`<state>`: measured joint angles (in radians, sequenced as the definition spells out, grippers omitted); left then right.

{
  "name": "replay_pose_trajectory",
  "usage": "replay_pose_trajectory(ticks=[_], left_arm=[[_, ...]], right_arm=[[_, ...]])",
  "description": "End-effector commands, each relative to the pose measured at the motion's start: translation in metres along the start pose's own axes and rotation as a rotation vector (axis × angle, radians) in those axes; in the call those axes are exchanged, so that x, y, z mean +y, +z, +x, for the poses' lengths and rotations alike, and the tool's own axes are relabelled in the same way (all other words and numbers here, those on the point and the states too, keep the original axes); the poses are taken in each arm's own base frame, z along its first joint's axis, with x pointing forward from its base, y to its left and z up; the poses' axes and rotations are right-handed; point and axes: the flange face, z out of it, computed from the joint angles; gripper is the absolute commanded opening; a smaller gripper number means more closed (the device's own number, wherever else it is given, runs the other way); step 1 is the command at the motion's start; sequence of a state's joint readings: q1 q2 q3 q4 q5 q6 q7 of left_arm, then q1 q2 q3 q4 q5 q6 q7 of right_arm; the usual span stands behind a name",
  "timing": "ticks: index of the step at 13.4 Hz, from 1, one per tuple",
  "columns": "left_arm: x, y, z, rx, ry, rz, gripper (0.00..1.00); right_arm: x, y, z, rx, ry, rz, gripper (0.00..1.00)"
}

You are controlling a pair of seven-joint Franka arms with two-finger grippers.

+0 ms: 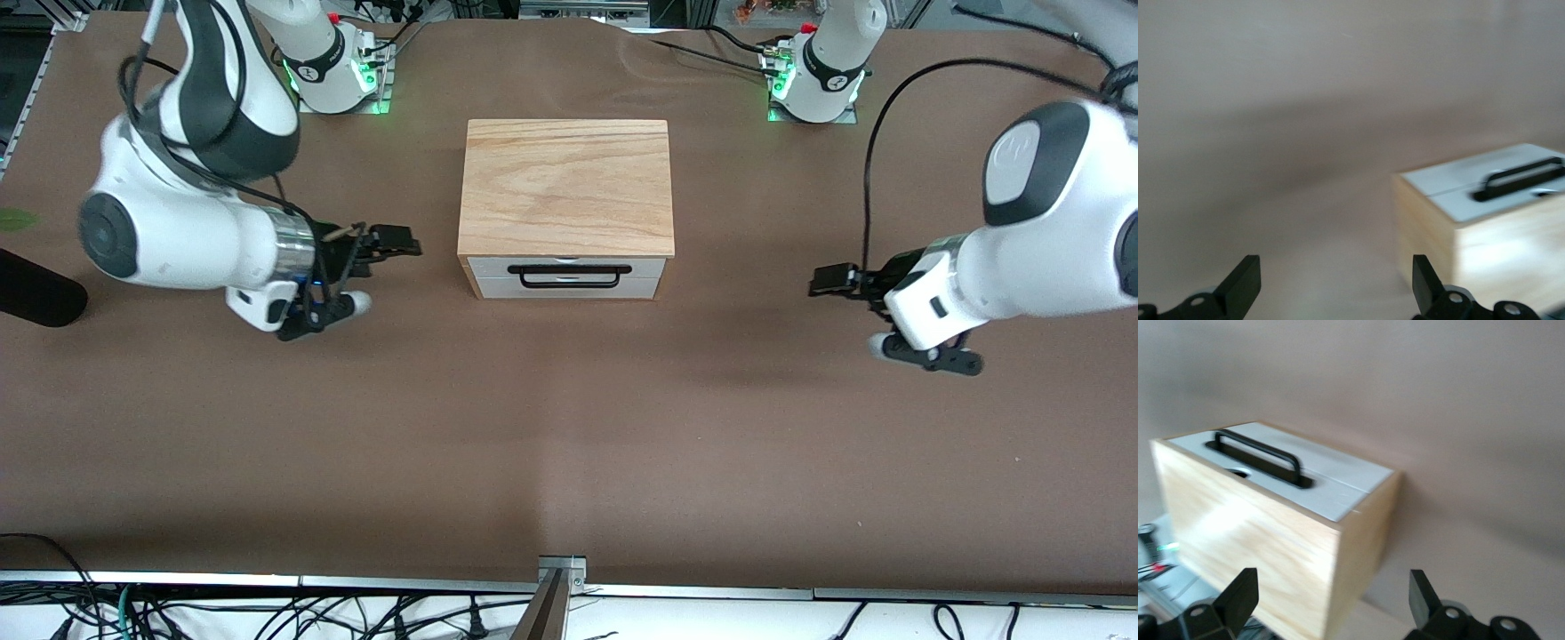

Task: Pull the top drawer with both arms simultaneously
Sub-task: 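Move the left gripper and the right gripper to the drawer handle ends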

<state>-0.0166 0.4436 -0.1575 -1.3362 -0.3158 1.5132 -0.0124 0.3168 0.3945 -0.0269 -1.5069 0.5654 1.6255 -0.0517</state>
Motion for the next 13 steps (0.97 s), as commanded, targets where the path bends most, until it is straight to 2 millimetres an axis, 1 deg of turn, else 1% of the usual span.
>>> replay_pose_trajectory(ticks=[1,2,3,4,5,6,7,8,9,10,11,12,13], left_arm=[[0.001,0.026,0.016,-0.046,0.019,-0.134,1.0],[0.004,0.042,0.022,-0.07,0.024,-0.141,1.0],[0.008,0.059,0.03,-0.091,0.042,-0.193,1.0],[0.011,0.073,0.037,-0.098,0.078,-0.243,1.0],[0.009,0.091,0.045,-0.113,0.132,-0.295,1.0],[0.002,0.112,0.054,-0.127,0.171,-0.378,1.0],[-0.005,0.136,0.062,-0.142,0.191,-0.467,1.0],[-0.012,0.156,0.065,-0.151,0.204,-0.542,1.0],[-0.016,0.171,0.067,-0.14,0.222,-0.604,1.0],[-0.021,0.189,0.066,-0.13,0.228,-0.65,1.0],[-0.026,0.207,0.064,-0.112,0.223,-0.696,1.0],[-0.03,0.224,0.06,-0.093,0.22,-0.741,1.0],[-0.033,0.238,0.057,-0.07,0.227,-0.78,1.0]], right_arm=[[0.006,0.034,0.024,-0.012,0.03,0.126,1.0],[0.005,0.053,0.032,-0.013,0.035,0.168,1.0],[0.002,0.066,0.036,-0.001,0.027,0.198,1.0],[0.001,0.077,0.04,0.01,0.015,0.212,1.0],[0.001,0.088,0.045,0.014,0.012,0.235,1.0],[-0.003,0.093,0.048,0.02,0.01,0.27,1.0],[-0.002,0.101,0.053,0.031,0.019,0.298,1.0],[-0.002,0.112,0.058,0.042,0.017,0.303,1.0],[-0.008,0.122,0.061,0.058,0.004,0.311,1.0],[-0.006,0.124,0.064,0.067,0.008,0.323,1.0],[0.003,0.138,0.069,0.059,0.018,0.323,1.0],[0.009,0.143,0.075,0.084,0.017,0.326,1.0],[0.015,0.157,0.081,0.108,0.032,0.335,1.0]])
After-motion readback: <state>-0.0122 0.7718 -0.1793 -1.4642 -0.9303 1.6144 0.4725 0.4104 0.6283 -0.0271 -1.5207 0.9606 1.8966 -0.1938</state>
